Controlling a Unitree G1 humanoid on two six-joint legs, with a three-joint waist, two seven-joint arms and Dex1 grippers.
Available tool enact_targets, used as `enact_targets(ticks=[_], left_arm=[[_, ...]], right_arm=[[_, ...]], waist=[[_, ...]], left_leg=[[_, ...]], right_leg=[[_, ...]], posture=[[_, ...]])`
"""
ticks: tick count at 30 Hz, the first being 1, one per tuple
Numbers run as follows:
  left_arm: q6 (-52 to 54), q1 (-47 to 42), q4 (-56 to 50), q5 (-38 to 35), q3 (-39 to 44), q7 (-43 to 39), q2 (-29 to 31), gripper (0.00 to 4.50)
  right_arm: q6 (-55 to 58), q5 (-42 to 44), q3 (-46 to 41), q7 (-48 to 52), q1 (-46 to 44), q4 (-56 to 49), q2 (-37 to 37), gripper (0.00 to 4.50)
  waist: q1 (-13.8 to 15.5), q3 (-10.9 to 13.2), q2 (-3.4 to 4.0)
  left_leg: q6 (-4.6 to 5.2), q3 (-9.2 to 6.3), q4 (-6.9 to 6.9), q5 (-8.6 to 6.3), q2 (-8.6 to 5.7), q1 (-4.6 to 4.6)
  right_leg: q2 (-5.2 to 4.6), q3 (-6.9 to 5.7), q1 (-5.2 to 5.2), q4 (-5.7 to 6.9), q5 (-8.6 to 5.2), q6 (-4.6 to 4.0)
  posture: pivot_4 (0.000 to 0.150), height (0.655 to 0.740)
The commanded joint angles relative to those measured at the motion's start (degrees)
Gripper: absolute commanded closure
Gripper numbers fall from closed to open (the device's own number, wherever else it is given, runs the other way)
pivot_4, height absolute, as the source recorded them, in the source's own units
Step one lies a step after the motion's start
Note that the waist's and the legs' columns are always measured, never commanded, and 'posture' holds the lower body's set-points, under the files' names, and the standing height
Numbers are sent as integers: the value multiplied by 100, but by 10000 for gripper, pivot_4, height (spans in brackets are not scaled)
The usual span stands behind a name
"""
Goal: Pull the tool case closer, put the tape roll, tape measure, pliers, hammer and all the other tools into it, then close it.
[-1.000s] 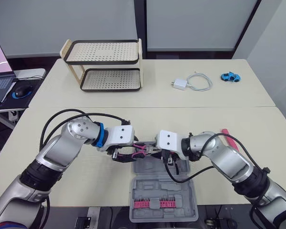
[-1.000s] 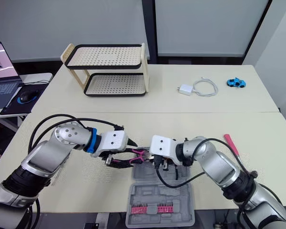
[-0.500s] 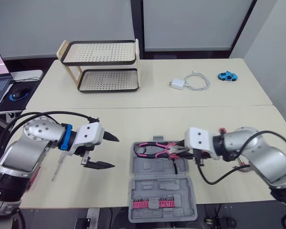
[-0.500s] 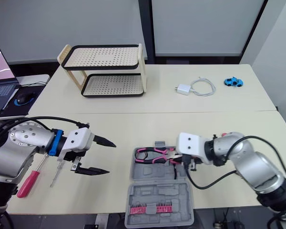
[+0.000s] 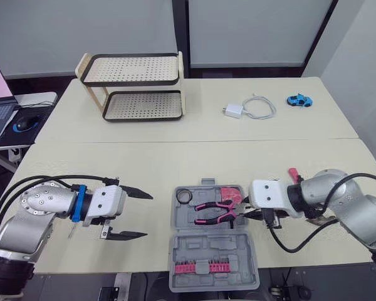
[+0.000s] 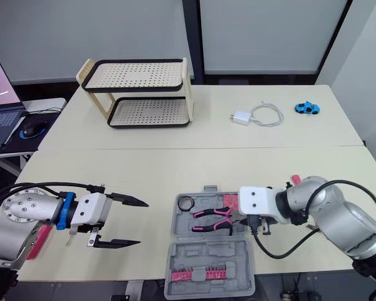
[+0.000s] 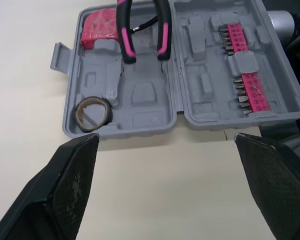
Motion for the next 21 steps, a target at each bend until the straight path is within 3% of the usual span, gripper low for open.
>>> enact_targets(ticks=[1,10,21], left_arm=[[-259,83,-58,-108,101,-9,3,0],[-230,145,-209,-83,7,124,17,0],[-11,45,-367,-67,-70,233,39,0]], right_arm=[[-26,-315,323,-44,-474,270,338,33438],[-26,-670,806,32,-956,846,940,33438],[-91,-911,1046,20,-771,960,1096,33438]], waist=[[-12,0,0],[-15,0,0],[-21,0,0]], left_leg=[[0,-1,0,0,0,-1],[-21,-3,-1,12,-1,-3],[-20,-4,-2,11,-3,-1]], right_leg=[[0,-1,0,0,0,0],[-2,-4,-2,-2,0,0],[0,-4,-3,1,0,0]], posture=[[1500,7400],[1500,7400],[1500,7400]])
